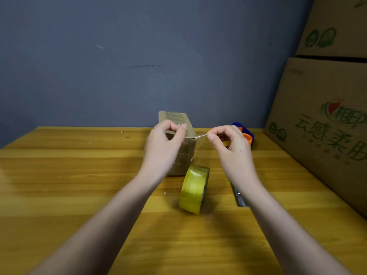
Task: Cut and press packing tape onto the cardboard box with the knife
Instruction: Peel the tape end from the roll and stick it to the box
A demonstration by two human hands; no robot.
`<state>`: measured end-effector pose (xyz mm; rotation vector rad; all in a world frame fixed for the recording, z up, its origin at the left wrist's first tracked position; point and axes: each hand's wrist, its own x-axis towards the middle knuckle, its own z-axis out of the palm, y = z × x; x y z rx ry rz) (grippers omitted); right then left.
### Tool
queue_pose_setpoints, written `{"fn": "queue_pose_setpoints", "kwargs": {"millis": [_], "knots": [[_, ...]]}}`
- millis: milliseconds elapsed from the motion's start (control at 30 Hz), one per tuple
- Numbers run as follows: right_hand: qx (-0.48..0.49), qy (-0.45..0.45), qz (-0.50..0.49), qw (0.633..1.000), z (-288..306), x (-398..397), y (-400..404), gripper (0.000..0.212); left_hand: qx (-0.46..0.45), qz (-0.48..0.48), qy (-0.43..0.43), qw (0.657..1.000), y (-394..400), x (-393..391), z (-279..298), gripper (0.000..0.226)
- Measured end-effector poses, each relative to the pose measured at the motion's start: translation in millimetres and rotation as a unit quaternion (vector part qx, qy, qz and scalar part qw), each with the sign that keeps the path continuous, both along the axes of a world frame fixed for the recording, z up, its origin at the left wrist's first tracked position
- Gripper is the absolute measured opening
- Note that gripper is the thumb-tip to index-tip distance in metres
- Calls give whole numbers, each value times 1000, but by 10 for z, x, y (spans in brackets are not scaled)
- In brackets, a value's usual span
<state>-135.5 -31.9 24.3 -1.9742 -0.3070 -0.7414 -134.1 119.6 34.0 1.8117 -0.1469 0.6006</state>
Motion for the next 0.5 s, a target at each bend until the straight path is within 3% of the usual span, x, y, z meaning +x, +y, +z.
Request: {"fn": "queue_pose_setpoints", "kwargs": {"millis": [67,200,500], "knots": [[-1,-1,4,1000,5,-6,11,7,43,-18,-62,997,6,-39,-10,12],[9,-3,11,1000,7,-16,10,5,211,-30,-134,968,-25,-37,-41,31],[-4,2,11,1000,20,-45,0,5,145,-55,-97,983,-8,38,-63,7]]}}
